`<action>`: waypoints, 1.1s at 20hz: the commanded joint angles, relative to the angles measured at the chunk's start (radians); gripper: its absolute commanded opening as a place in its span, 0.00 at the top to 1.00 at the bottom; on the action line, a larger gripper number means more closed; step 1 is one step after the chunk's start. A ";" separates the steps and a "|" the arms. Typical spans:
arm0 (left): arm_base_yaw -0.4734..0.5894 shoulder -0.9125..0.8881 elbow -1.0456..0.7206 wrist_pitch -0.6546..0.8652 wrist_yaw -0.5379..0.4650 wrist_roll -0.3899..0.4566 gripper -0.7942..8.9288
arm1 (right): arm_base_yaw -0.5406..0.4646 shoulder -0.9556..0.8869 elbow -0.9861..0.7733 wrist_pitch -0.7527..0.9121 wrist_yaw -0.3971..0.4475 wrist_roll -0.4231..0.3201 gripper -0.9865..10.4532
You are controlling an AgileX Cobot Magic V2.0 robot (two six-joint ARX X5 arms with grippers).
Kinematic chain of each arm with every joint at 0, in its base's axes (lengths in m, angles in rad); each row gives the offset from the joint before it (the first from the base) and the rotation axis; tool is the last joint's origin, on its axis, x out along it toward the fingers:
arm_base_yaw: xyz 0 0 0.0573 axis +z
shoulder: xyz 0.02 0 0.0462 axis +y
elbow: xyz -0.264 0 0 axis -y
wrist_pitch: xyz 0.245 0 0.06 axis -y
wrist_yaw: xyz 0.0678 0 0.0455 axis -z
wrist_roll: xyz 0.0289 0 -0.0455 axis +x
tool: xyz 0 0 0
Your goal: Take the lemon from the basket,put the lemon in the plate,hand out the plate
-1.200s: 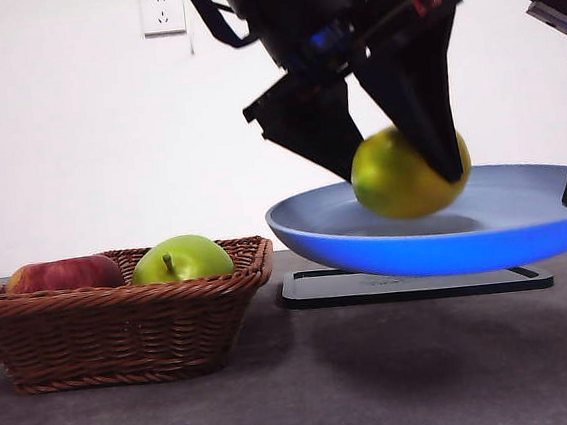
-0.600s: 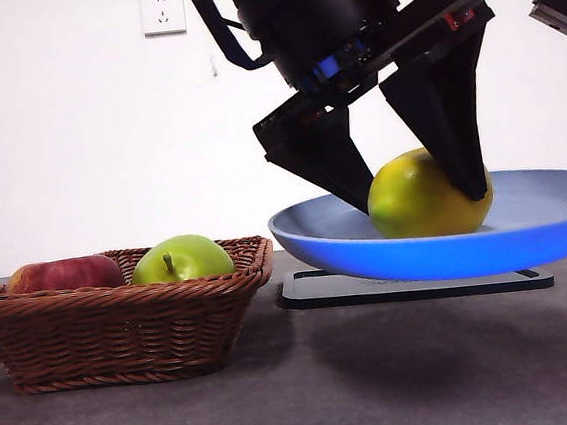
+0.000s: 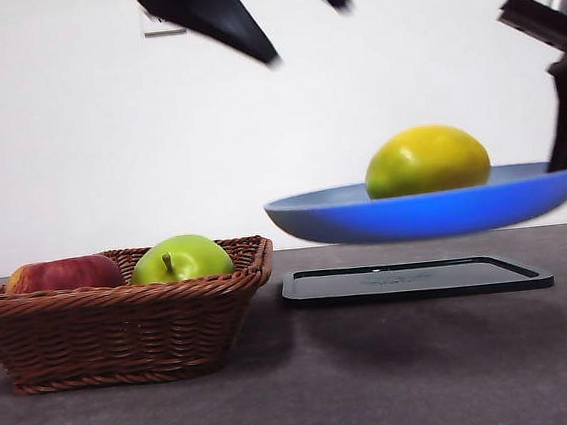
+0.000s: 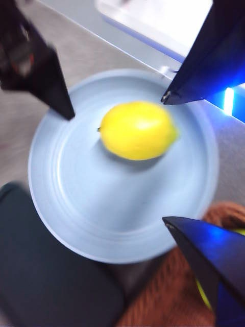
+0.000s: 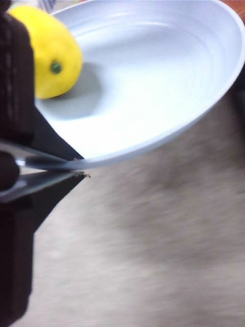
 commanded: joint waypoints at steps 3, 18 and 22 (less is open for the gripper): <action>0.043 -0.153 0.024 -0.078 -0.002 0.014 0.53 | -0.013 0.177 0.194 0.011 -0.008 0.001 0.91; 0.061 -0.350 0.024 -0.171 -0.003 0.011 0.53 | -0.111 0.673 0.545 0.194 -0.006 0.062 0.91; 0.061 -0.350 0.024 -0.164 -0.005 0.011 0.53 | -0.112 0.717 0.545 0.195 0.002 0.061 0.91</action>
